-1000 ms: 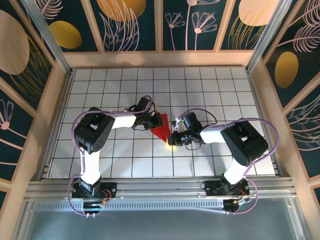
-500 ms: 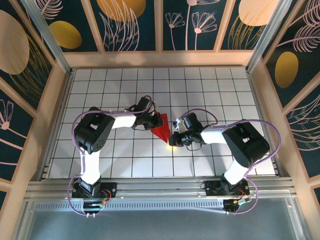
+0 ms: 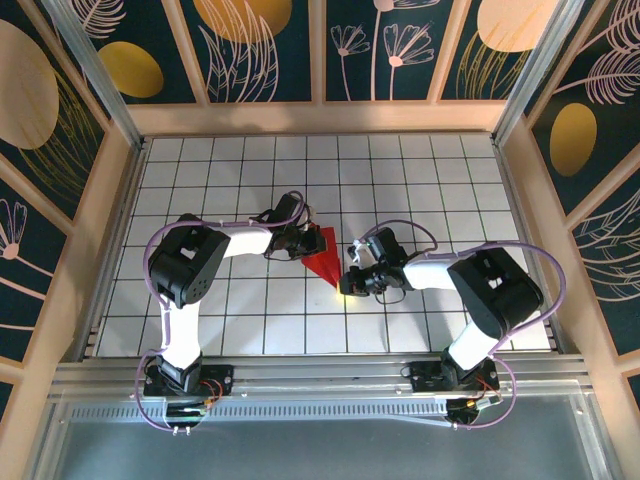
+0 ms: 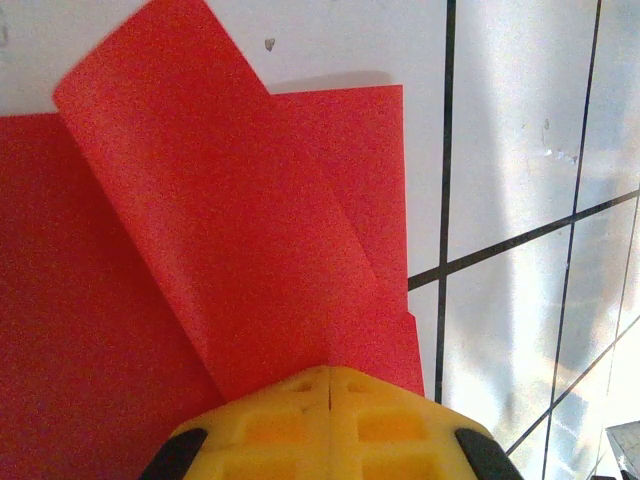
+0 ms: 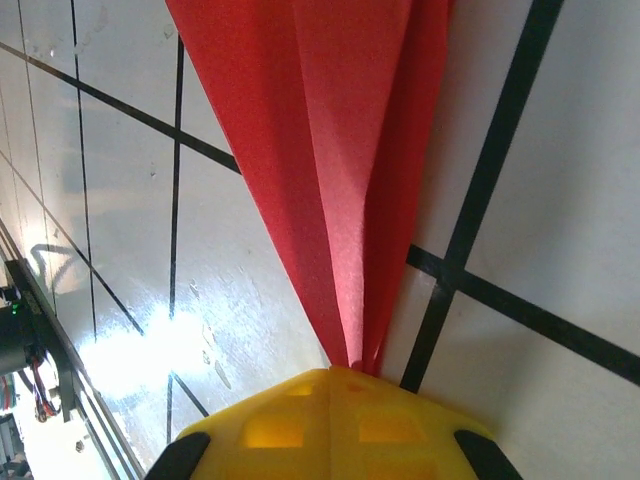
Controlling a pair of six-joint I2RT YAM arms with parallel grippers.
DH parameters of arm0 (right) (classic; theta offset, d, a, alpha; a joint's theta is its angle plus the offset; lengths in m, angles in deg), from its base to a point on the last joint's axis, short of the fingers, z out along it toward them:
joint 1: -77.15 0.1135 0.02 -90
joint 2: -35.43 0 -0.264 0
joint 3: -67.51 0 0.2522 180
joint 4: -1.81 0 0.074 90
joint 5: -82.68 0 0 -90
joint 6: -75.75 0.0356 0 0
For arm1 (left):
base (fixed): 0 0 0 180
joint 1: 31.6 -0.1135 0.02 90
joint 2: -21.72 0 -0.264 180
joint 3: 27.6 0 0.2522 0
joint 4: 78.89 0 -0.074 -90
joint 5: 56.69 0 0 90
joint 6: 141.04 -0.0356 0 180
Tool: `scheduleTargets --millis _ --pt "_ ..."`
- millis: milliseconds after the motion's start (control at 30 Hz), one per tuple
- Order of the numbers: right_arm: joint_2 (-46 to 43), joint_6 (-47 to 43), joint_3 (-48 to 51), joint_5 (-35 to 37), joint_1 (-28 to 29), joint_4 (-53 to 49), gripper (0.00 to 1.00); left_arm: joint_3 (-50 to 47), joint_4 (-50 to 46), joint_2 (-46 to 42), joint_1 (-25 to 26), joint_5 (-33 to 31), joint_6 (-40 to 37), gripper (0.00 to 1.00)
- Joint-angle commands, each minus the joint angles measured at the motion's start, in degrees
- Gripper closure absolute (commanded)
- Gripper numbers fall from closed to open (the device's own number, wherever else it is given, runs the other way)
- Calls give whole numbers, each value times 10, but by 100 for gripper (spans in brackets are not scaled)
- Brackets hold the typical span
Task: Fold a paper plane with a square sheet of paper (fold left side to right side)
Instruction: Fourth fold the wing at the center of the table.
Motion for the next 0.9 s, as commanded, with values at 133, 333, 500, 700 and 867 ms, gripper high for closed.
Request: scheduleTargets --millis 133,333,500,700,867 --pt "-73 -17 -14 -26 -6 -67 100 -7 -55 27 -3 -50 -11 100" --pt "-97 -2 -40 -57 -29 -31 99 -9 -52 26 -3 -48 -11 100" --pt "-26 9 -65 -31 -24 4 100 -9 -50 27 -3 -46 -9 100" --pt "33 21 -85 -18 -20 42 100 -9 -51 27 -3 -46 -9 100" --pt "60 17 -94 2 -19 30 100 -8 -50 27 -3 -46 -10 100"
